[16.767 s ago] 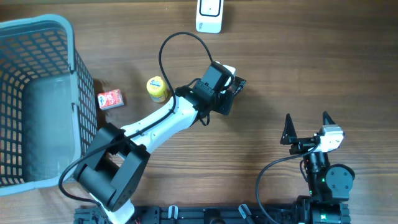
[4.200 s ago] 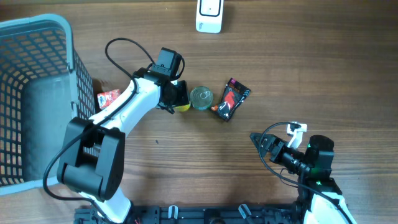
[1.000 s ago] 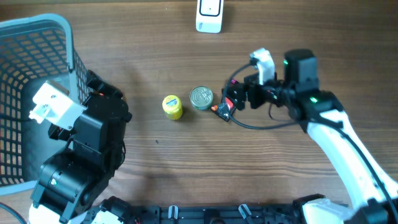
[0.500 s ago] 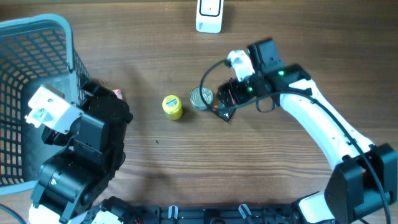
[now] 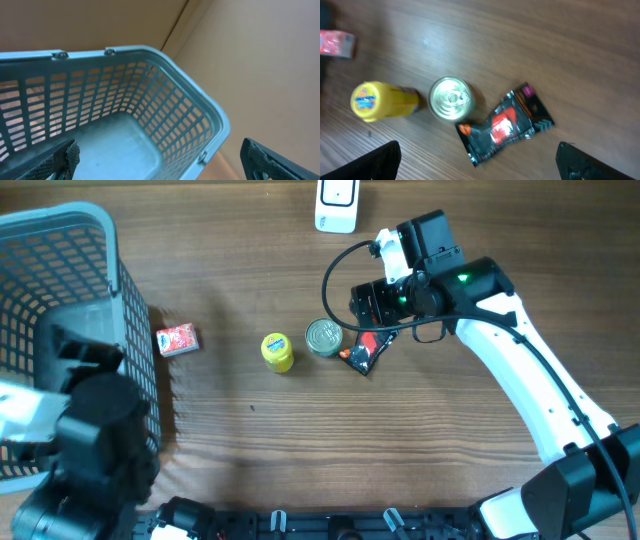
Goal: Scan the item barcode
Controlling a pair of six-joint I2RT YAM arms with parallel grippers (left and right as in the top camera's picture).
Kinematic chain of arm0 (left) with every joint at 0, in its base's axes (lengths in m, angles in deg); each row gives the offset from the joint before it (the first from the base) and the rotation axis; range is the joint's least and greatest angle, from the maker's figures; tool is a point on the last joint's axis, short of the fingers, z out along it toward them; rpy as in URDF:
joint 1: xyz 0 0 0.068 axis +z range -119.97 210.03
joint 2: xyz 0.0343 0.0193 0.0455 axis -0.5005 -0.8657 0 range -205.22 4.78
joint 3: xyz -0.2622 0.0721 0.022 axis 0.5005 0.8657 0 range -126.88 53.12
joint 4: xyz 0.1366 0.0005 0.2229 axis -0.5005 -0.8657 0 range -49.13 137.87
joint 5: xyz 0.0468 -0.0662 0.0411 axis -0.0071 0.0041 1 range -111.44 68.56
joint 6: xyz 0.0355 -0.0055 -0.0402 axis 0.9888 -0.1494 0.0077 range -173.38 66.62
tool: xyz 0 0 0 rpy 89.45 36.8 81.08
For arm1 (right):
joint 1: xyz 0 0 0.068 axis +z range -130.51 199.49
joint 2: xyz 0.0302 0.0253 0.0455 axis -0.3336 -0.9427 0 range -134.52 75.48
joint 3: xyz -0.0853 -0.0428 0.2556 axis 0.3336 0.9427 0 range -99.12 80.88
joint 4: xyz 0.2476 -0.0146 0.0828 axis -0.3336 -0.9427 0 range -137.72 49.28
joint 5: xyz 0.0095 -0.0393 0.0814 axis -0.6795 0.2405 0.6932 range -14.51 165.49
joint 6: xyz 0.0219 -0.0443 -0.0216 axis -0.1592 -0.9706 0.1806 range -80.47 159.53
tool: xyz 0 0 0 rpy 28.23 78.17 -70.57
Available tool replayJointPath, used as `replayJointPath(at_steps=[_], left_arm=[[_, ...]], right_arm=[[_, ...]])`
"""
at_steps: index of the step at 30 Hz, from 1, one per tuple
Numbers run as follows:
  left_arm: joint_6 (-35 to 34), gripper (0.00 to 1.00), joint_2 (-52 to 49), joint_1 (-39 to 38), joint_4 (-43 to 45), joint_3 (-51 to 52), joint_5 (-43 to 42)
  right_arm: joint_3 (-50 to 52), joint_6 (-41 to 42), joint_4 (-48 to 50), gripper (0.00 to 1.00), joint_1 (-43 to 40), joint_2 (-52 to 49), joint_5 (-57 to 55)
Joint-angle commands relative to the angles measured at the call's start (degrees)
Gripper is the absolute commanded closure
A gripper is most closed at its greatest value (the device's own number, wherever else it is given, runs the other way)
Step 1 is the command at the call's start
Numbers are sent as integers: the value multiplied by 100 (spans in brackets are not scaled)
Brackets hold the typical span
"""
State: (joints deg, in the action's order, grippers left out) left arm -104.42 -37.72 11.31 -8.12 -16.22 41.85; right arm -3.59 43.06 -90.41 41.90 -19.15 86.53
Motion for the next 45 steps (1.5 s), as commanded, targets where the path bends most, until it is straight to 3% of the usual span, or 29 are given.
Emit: replayJointPath(at_steps=[1,9,13,28,38,45], left_arm=[[1381,0,72,186,466,-162,-1193],[3757,0,-155,186,1040,-162,-3276],[4308,0,-310,186,1143,-162,-3563],[4721,0,-254,186,1469,-160,-3045],[4719,0,-238,186,1471,-160,-2868],[4715,0,-210,186,1464,-160,-2868]], right_arm=[[-17,-354,225,0,37,-149,579],[-37,-1401,358,0,522,-968,535],[-94,-1410,754,0,708,-1266,407],[-256,-2612,310,0,1259,-1469,837],[-256,-2763,190,0,1814,-1480,898],[-256,-2798,601,0,2151,-1657,289]])
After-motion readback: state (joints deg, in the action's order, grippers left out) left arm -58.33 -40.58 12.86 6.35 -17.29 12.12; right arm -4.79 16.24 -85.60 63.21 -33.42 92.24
